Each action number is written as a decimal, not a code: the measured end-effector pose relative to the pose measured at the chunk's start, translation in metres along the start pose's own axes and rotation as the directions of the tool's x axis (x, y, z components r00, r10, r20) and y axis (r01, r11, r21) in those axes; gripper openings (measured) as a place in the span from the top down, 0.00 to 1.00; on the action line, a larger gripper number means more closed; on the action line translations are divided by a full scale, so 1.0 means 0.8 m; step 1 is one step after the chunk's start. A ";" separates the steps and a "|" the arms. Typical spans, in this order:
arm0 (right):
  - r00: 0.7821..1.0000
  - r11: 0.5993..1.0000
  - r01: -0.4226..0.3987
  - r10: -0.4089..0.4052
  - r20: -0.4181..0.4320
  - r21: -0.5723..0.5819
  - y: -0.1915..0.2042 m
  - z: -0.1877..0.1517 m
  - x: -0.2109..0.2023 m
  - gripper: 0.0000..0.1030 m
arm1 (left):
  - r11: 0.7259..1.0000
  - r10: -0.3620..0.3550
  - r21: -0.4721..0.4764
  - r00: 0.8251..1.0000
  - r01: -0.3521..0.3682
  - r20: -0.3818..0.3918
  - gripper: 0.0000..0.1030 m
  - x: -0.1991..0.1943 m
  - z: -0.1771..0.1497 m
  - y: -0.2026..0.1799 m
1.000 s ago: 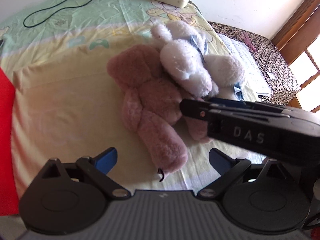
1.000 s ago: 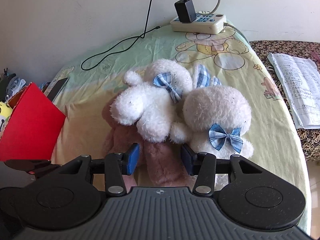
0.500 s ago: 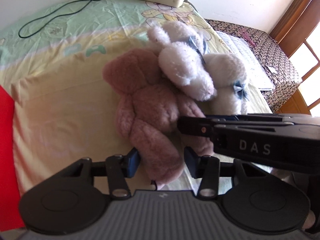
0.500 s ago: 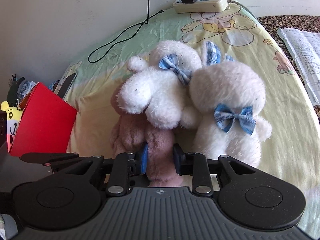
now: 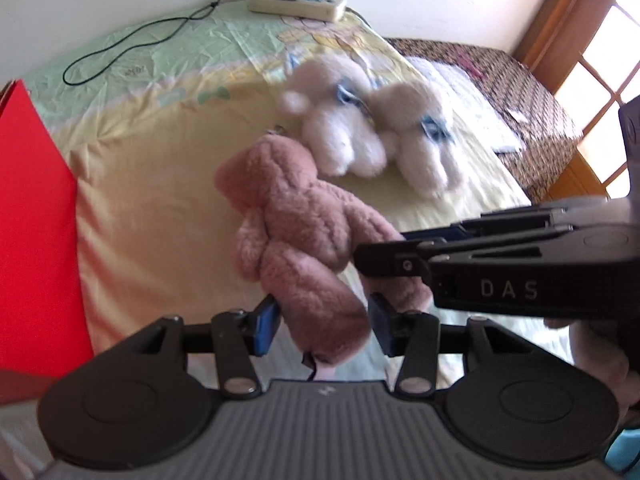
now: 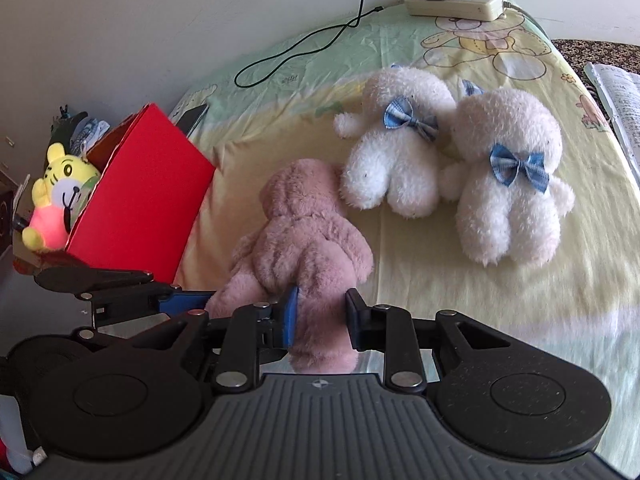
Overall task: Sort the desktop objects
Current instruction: 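Close the right gripper on the pink teddy bear's back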
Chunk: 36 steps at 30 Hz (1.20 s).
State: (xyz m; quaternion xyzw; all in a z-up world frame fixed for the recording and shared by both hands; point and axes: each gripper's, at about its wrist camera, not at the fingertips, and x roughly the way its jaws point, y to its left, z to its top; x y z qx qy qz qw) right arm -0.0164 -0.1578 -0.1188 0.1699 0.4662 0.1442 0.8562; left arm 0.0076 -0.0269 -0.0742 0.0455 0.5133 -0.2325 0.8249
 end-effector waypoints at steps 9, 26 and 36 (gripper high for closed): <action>0.993 0.996 -0.074 0.078 -0.089 0.053 0.008 -0.043 -0.010 0.73 | 0.998 -0.042 0.053 0.998 0.045 -0.053 0.47 -0.020 -0.067 -0.004; 0.991 0.941 -0.121 0.134 -0.019 0.317 -0.027 -0.034 0.024 0.65 | 0.997 0.037 -0.066 0.999 -0.035 0.035 0.35 -0.057 -0.082 0.034; 0.959 0.899 -0.248 0.281 -0.040 0.360 -0.002 -0.022 0.019 0.63 | 0.995 0.026 -0.097 1.000 -0.024 0.015 0.36 -0.058 -0.090 0.049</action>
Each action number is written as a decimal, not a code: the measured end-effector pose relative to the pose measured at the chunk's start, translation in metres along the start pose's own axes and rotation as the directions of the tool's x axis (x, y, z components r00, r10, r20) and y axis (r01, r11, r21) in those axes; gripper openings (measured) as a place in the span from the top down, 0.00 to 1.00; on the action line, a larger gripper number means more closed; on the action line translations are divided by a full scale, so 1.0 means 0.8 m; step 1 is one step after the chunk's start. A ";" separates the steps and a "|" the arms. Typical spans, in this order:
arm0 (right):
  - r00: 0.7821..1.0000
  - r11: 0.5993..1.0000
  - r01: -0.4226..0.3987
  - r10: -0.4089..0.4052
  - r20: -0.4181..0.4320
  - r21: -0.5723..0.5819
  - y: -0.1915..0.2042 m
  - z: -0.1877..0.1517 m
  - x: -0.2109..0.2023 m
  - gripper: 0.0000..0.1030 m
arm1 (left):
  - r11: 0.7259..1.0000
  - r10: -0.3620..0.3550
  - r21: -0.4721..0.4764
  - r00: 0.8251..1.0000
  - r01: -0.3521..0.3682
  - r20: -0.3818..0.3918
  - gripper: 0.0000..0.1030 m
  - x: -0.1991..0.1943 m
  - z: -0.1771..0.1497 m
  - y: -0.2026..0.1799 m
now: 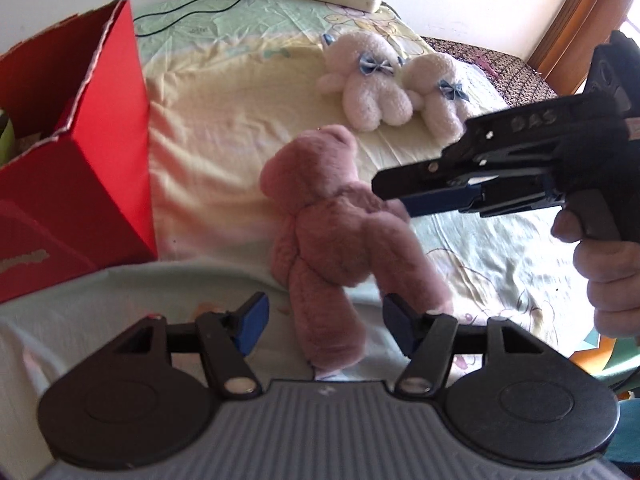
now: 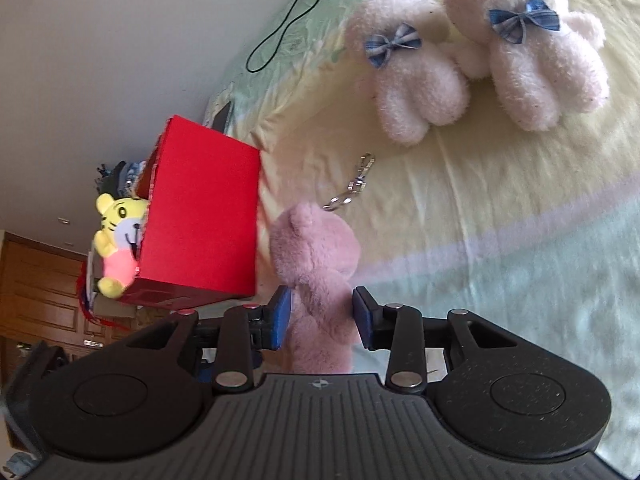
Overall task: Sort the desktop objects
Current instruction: 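Close the right gripper on the pink teddy bear's back, then lift the pink teddy bear with the right gripper and carry it to the red box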
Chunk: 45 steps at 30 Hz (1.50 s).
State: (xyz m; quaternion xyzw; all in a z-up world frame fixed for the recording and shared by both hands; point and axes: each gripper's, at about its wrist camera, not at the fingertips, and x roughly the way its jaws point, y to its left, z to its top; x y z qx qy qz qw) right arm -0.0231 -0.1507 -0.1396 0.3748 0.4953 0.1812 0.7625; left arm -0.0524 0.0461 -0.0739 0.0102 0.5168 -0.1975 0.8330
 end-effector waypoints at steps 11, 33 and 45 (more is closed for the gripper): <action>0.997 0.997 -0.075 0.076 0.033 -0.022 0.045 -0.005 0.015 0.62 | 0.999 0.019 -0.048 0.998 -0.017 0.057 0.31 -0.048 -0.019 0.050; 0.993 0.988 -0.116 0.119 0.016 -0.099 0.102 -0.026 0.067 0.62 | 0.996 0.089 -0.032 0.992 -0.087 0.093 0.26 -0.101 -0.029 0.145; 0.993 0.984 0.102 -0.093 0.067 -0.146 0.068 -0.026 0.081 0.59 | 0.995 -0.050 -0.082 0.998 0.053 0.036 0.24 -0.039 -0.010 0.137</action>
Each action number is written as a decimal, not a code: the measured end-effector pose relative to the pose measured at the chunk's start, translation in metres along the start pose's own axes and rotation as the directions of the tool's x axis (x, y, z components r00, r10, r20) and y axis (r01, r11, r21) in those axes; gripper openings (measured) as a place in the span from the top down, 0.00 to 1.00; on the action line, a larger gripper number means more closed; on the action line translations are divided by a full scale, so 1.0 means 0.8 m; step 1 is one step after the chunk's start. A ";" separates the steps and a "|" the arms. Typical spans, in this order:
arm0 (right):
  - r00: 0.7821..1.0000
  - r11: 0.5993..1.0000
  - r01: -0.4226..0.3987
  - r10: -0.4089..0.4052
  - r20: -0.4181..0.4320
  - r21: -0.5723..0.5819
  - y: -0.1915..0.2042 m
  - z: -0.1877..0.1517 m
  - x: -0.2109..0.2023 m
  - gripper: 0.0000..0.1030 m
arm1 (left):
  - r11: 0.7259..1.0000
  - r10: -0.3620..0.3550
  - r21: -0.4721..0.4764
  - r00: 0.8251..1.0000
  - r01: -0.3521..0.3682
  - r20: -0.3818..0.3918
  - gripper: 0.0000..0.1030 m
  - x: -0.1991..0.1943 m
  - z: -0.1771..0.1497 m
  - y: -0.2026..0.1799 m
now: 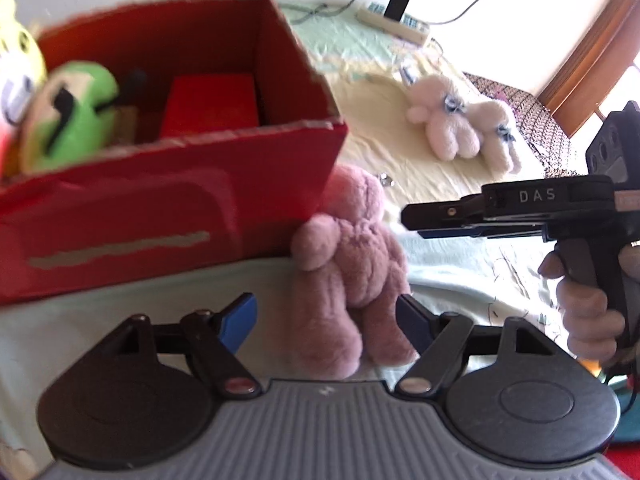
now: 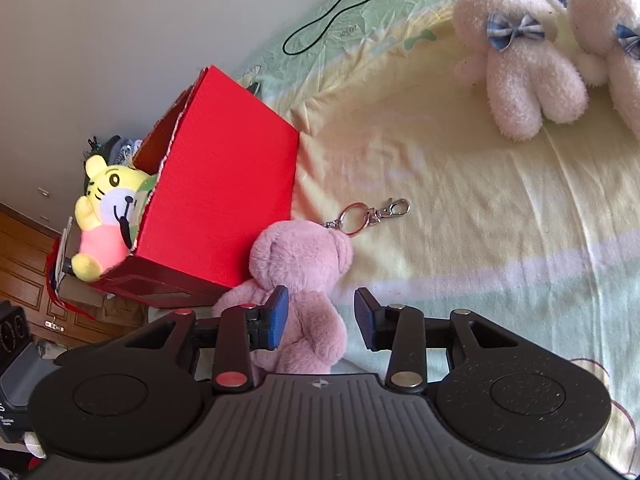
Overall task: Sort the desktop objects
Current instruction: 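Lift the pink teddy bear with the right gripper and carry it to the red box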
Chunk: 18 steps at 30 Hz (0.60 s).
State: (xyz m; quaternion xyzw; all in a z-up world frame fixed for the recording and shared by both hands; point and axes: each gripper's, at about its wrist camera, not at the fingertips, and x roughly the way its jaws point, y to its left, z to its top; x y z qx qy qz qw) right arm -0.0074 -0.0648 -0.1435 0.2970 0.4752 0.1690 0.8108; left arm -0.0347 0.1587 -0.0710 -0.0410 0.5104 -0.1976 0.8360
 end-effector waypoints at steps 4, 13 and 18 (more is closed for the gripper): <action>0.999 1.000 -0.026 0.026 -0.019 -0.001 0.006 0.001 0.015 0.49 | 0.999 -0.039 -0.036 0.999 0.038 -0.026 0.27 0.024 0.005 -0.005; 0.998 0.998 -0.057 0.057 -0.036 0.022 0.011 0.006 0.043 0.49 | 0.997 -0.018 -0.078 0.999 0.014 -0.047 0.36 0.047 0.012 -0.009; 0.996 0.998 -0.062 0.064 -0.055 0.030 0.008 0.004 0.048 0.55 | 0.999 0.039 -0.023 0.999 -0.040 -0.034 0.38 0.044 0.011 -0.026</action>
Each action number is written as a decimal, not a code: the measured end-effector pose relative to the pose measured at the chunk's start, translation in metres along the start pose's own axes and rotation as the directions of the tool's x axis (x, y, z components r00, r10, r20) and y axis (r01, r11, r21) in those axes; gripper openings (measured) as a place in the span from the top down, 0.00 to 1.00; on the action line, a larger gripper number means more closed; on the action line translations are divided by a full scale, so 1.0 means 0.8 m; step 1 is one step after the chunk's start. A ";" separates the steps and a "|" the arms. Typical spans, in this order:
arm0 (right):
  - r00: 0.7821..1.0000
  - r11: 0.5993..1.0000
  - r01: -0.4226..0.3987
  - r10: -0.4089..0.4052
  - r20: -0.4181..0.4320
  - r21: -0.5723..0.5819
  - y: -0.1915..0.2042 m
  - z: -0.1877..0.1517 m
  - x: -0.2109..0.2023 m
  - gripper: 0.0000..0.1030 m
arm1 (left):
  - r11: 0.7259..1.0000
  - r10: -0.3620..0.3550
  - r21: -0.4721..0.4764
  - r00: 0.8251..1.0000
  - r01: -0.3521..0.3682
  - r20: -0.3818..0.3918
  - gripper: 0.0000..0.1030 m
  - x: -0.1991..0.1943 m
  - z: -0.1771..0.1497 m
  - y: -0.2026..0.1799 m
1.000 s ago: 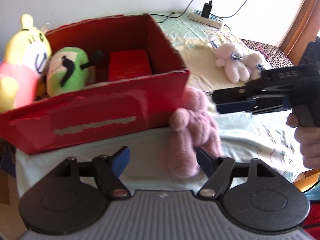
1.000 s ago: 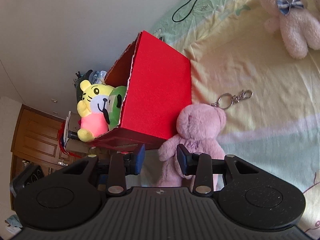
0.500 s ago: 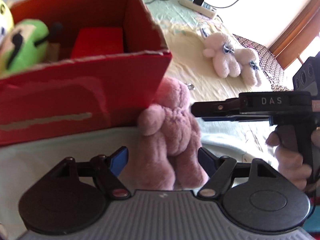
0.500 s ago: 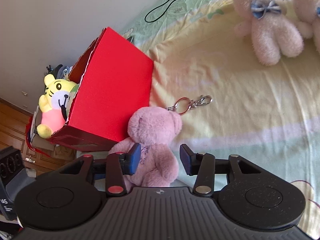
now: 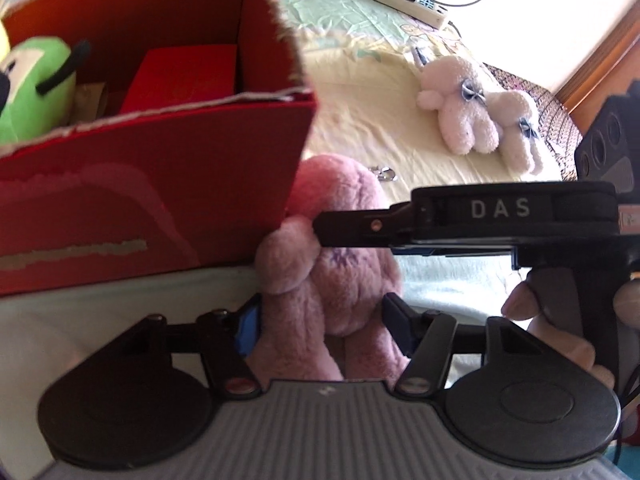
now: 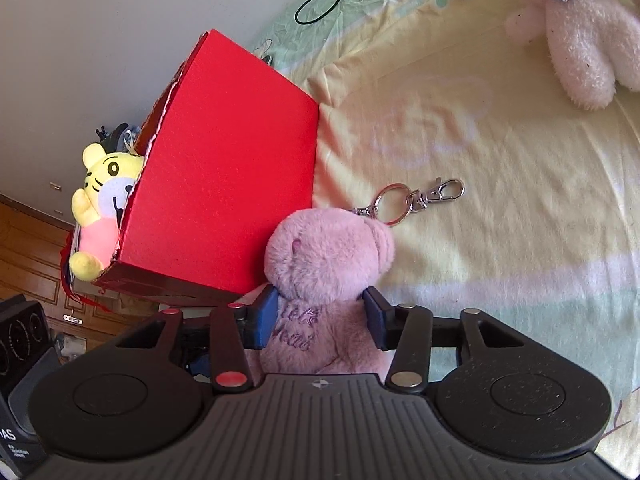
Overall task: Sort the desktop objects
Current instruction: 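Lift the pink teddy bear with the right gripper and carry it to the red box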
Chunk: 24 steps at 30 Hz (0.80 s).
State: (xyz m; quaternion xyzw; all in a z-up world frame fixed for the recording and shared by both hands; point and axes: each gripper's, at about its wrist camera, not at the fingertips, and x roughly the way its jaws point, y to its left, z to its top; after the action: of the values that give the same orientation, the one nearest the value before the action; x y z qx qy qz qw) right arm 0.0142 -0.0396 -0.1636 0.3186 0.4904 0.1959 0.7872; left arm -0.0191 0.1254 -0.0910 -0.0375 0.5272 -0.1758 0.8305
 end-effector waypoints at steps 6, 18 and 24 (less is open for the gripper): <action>1.000 1.000 0.002 -0.002 0.025 0.019 -0.013 -0.002 -0.028 0.58 | 0.997 -0.010 0.073 1.000 0.009 0.015 0.41 -0.007 -0.001 -0.034; 0.986 0.998 0.004 -0.014 0.167 0.058 -0.045 -0.003 -0.130 0.60 | 0.978 -0.089 0.198 0.992 0.070 0.089 0.41 -0.021 0.018 -0.135; 0.969 0.999 -0.042 0.041 0.243 0.002 -0.030 0.016 -0.168 0.61 | 0.972 -0.086 0.233 0.977 0.039 0.196 0.41 -0.057 0.037 -0.168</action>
State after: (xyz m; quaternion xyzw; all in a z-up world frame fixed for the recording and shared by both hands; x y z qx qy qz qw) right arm -0.0335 -0.1442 -0.0894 0.3532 0.3841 0.1701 0.8359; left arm -0.0440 0.0111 -0.0052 0.0235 0.4137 -0.2563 0.8733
